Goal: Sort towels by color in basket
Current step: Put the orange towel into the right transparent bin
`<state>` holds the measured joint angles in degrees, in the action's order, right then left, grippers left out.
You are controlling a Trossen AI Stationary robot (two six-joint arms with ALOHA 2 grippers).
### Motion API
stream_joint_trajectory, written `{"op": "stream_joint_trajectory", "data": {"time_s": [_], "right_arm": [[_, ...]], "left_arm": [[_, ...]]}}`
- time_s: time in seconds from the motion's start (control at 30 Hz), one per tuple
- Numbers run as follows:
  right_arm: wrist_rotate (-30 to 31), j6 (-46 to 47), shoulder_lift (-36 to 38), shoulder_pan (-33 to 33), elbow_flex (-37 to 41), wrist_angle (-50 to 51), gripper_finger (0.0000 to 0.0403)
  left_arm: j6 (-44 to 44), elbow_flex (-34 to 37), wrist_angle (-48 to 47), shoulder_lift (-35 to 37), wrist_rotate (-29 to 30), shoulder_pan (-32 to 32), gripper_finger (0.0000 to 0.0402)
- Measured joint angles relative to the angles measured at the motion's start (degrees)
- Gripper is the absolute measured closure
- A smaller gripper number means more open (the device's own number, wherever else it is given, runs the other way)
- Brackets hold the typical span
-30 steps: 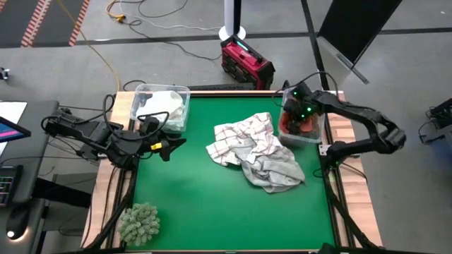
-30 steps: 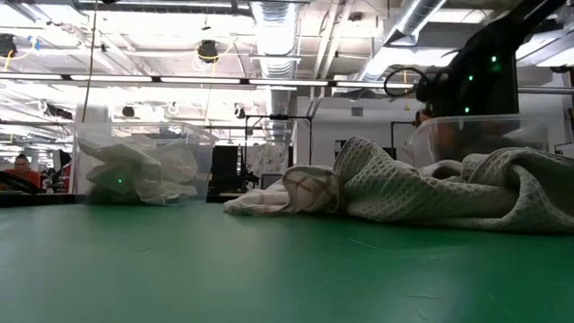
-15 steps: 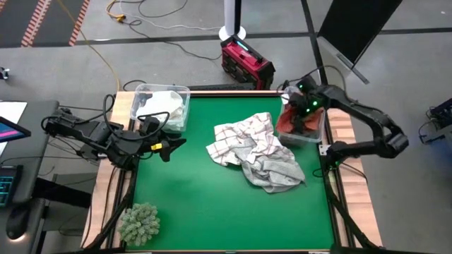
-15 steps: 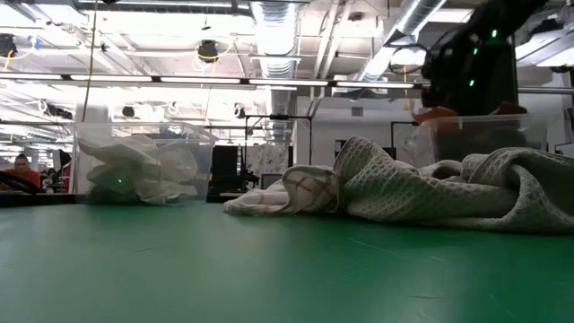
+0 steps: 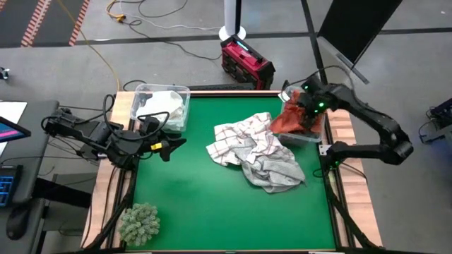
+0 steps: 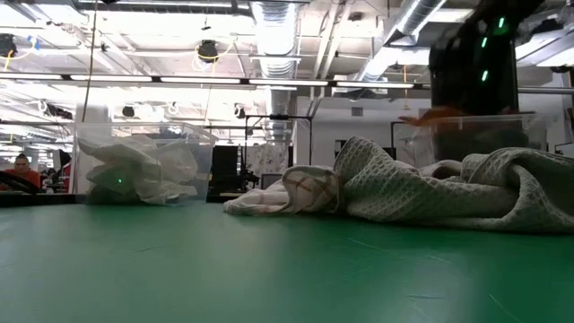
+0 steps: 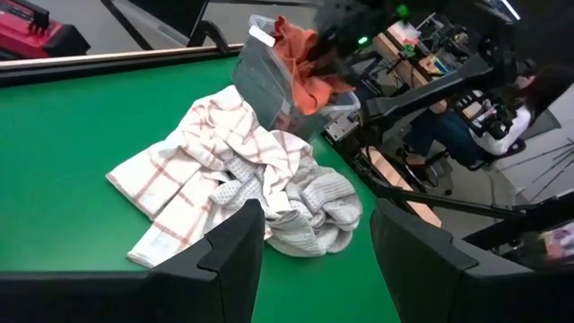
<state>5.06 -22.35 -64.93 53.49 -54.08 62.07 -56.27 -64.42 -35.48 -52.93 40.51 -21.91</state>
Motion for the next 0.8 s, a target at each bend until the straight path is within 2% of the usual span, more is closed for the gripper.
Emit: {"op": "stream_joint_trajectory", "data": {"time_s": [0.2,0.33,0.47,0.63,0.8], "right_arm": [[-1.86,-0.04,-8.07,0.72,11.67,-14.8,0.0206],[-4.76,-0.02,-11.01,0.8,12.48,-16.05,0.0207],[-5.15,-0.16,-8.4,0.66,7.7,-9.17,0.0207],[-4.06,-0.17,-3.02,0.57,-3.91,2.77,0.0207],[-3.42,-0.17,-0.74,-0.04,-13.94,12.64,0.0207]], "left_arm": [[-0.11,0.0,0.0,0.0,-0.95,0.0,0.0207],[0.48,0.0,0.0,0.0,-1.45,0.0,0.0207],[0.5,0.0,-0.02,0.0,-1.5,-0.03,0.0207],[0.95,0.0,-0.04,0.0,-1.52,-0.02,0.0207],[0.96,0.0,-0.05,0.0,-1.51,-0.02,0.0207]]}}
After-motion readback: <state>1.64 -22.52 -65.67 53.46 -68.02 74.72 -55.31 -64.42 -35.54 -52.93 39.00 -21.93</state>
